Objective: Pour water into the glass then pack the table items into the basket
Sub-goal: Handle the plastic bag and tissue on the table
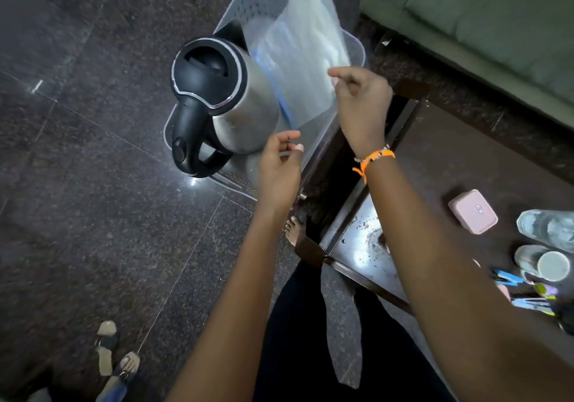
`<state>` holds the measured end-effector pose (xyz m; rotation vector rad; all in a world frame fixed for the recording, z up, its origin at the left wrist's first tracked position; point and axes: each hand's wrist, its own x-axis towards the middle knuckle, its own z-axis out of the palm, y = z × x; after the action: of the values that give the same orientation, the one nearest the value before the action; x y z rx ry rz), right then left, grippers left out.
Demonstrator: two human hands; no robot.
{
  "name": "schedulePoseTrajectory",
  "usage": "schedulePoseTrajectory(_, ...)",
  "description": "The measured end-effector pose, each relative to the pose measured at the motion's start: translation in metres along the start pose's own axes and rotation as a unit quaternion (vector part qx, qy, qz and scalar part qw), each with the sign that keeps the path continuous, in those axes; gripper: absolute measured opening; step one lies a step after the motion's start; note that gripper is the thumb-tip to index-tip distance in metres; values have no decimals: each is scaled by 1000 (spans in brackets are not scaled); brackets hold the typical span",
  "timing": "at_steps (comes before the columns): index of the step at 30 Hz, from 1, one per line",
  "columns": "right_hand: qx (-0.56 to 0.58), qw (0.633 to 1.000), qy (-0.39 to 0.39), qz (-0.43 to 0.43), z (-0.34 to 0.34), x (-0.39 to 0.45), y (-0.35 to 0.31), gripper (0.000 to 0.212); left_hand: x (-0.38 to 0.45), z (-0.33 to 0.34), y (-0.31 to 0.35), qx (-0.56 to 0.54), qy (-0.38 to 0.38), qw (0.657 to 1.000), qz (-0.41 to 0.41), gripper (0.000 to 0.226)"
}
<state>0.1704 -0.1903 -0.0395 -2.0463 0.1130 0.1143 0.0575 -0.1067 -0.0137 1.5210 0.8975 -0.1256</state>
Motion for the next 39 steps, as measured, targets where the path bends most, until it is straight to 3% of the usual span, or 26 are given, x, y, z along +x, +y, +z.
schedulePoseTrajectory(5, 145, 987, 25, 72, -79, -57, -2, 28, -27, 42, 13, 1, 5, 999, 41, 13)
schedulePoseTrajectory(7, 221, 967, 46, 115, -108, -77, 3, 30, -39, 61, 8, 14, 5, 1000, 15, 9)
schedulePoseTrajectory(9, 321, 931, 56, 162, -145, -95, 13, 28, -58, 86, -1, 6, 15, 997, -80, 20)
schedulePoseTrajectory(13, 523, 803, 56, 282, -220, -124, 47, 26, -103, 130, -26, -116, -42, 948, -293, 38)
schedulePoseTrajectory(15, 561, 760, 65, 322, -258, -138, 71, 24, -131, 154, -42, -213, -107, 919, -313, 34)
schedulePoseTrajectory(18, 568, 734, 84, 363, -304, -157, 105, 21, -166, 184, -57, -285, -134, 906, -282, 27)
schedulePoseTrajectory(20, 542, 744, 80, 383, -336, -174, 131, 20, -186, 205, -63, -277, -147, 920, -236, 22)
schedulePoseTrajectory(22, 414, 818, 42, 397, -367, -191, 155, 18, -206, 224, -66, -229, -155, 943, -187, 21)
schedulePoseTrajectory(24, 192, 910, 8, 367, -391, -207, 171, 24, -224, 240, -68, -146, -145, 967, -152, 27)
schedulePoseTrajectory(26, 98, 949, 21, 300, -410, -217, 178, 26, -247, 257, -69, -69, -156, 978, -122, 36)
schedulePoseTrajectory(28, 155, 950, 6, 270, -420, -223, 174, 21, -268, 273, -70, -29, -180, 976, -117, 41)
schedulePoseTrajectory(31, 232, 937, -18, 261, -419, -229, 159, 4, -296, 290, -75, 9, -202, 974, -101, 32)
schedulePoseTrajectory(35, 220, 942, 32, 250, -424, -244, 163, 23, -323, 304, -90, 64, -238, 967, -68, 20)
schedulePoseTrajectory(39, 162, 954, 57, 247, -439, -258, 177, 29, -333, 309, -102, 116, -195, 973, -24, 18)
